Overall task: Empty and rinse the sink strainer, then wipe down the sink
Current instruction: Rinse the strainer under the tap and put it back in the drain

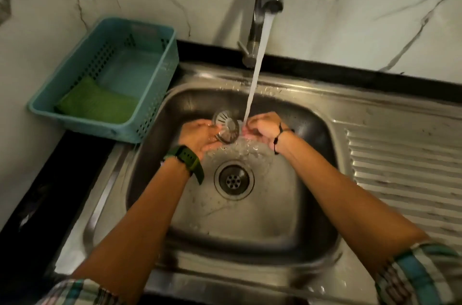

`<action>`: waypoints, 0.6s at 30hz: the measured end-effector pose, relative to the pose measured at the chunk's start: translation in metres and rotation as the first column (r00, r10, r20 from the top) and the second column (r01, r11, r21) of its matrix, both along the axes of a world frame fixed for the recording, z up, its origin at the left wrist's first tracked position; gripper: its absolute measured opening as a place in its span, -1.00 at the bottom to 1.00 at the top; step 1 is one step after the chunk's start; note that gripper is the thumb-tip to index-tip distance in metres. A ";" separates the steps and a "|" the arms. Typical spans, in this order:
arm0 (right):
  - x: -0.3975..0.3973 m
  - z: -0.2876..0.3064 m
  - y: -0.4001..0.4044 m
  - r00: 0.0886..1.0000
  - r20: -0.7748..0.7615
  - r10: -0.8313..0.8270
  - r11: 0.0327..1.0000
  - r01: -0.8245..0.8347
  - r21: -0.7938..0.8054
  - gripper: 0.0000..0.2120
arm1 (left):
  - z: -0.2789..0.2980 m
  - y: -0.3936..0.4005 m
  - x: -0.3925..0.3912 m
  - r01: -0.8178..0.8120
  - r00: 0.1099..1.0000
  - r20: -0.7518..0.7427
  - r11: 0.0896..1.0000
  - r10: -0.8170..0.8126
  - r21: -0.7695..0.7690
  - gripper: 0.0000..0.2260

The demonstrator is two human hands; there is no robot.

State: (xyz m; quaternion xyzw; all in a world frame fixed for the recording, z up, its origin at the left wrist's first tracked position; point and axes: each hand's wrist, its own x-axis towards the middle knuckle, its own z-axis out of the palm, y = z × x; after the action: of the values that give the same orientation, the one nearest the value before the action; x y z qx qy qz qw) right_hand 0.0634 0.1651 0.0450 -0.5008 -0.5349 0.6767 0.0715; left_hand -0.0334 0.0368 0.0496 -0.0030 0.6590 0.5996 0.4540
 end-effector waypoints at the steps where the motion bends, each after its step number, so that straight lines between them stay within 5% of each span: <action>1: -0.002 0.000 0.001 0.999 0.033 0.028 1.000 -0.028 -0.002 -0.86 | -0.001 -0.004 -0.003 -0.012 0.998 -0.057 0.999 0.010 -0.034 -0.86; 6: -0.009 -0.003 -0.003 0.987 0.061 0.146 0.979 -0.135 -0.155 -0.59 | -0.027 -0.022 0.001 0.124 0.955 -0.226 0.952 -0.191 -0.280 -0.80; 10: -0.017 0.002 0.001 0.828 0.314 0.464 0.884 -0.456 -0.104 -0.70 | -0.058 -0.019 0.017 0.240 0.907 -0.209 0.855 -0.367 -0.459 -0.86; 12: -0.022 0.001 0.010 0.839 0.347 0.418 0.893 -0.450 0.012 -0.76 | -0.066 -0.015 0.019 0.264 0.873 -0.233 0.816 -0.429 -0.514 -0.89; 16: -0.023 0.006 0.014 0.791 0.294 0.536 0.842 -0.528 -0.114 -0.69 | -0.075 -0.006 0.020 0.301 0.842 -0.241 0.791 -0.482 -0.532 -0.90; 18: -0.026 -0.003 0.016 0.798 0.372 0.473 0.857 -0.515 0.016 -0.76 | -0.077 -0.003 0.022 0.329 0.802 -0.272 0.774 -0.532 -0.541 -0.91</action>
State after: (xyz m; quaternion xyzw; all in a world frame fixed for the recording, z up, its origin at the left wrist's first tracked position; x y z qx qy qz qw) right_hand 0.0378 0.1809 0.0418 -0.4524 -0.6893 0.5375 -0.1765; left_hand -0.0117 0.0336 -0.0269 0.1681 0.8456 0.2858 0.4184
